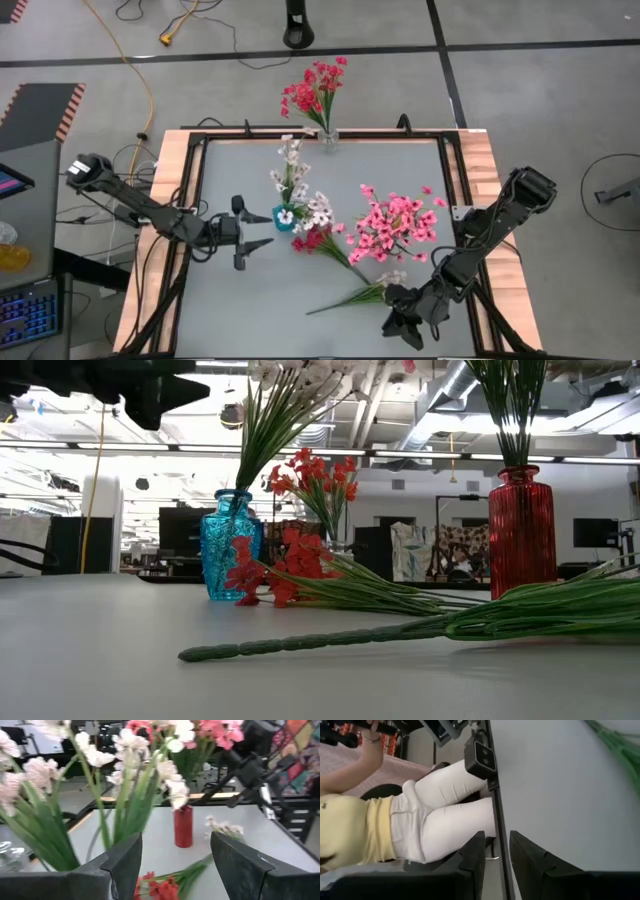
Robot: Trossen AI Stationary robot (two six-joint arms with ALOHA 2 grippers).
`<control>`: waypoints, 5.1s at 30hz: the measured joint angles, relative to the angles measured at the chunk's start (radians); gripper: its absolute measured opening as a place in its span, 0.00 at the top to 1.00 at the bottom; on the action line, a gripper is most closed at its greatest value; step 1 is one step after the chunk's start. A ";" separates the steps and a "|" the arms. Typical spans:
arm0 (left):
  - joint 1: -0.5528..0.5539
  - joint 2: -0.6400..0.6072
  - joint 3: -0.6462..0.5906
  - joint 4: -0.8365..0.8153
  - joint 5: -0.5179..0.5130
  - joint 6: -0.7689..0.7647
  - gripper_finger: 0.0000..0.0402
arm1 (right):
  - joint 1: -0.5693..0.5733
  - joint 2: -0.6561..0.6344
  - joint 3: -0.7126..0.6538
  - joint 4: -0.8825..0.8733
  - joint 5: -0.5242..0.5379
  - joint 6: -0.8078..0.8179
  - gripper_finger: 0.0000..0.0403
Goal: Sort flowers into vase by color
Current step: Put the white flower into the blue vase
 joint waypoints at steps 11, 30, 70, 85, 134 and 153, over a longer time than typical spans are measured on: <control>-0.141 0.032 0.000 0.022 0.000 -0.150 0.44 | -0.002 0.000 0.000 -0.001 0.005 -0.027 0.71; -0.196 0.755 0.645 -0.143 -0.008 -0.200 0.44 | -0.003 0.000 0.000 -0.002 0.004 -0.026 0.71; 0.025 1.371 1.316 -0.729 0.218 -0.499 0.44 | 0.010 -0.014 0.000 0.006 -0.055 -0.019 0.71; 0.027 1.411 1.317 -0.696 0.240 -0.506 0.44 | 0.010 -0.015 0.000 0.005 -0.053 -0.019 0.71; -0.279 1.202 1.376 -1.199 -0.207 -0.696 1.00 | 0.010 -0.015 0.000 -0.001 -0.020 -0.031 0.71; -0.396 1.099 1.377 -1.025 -0.630 -0.606 1.00 | 0.008 -0.015 0.000 0.082 0.341 -0.165 0.71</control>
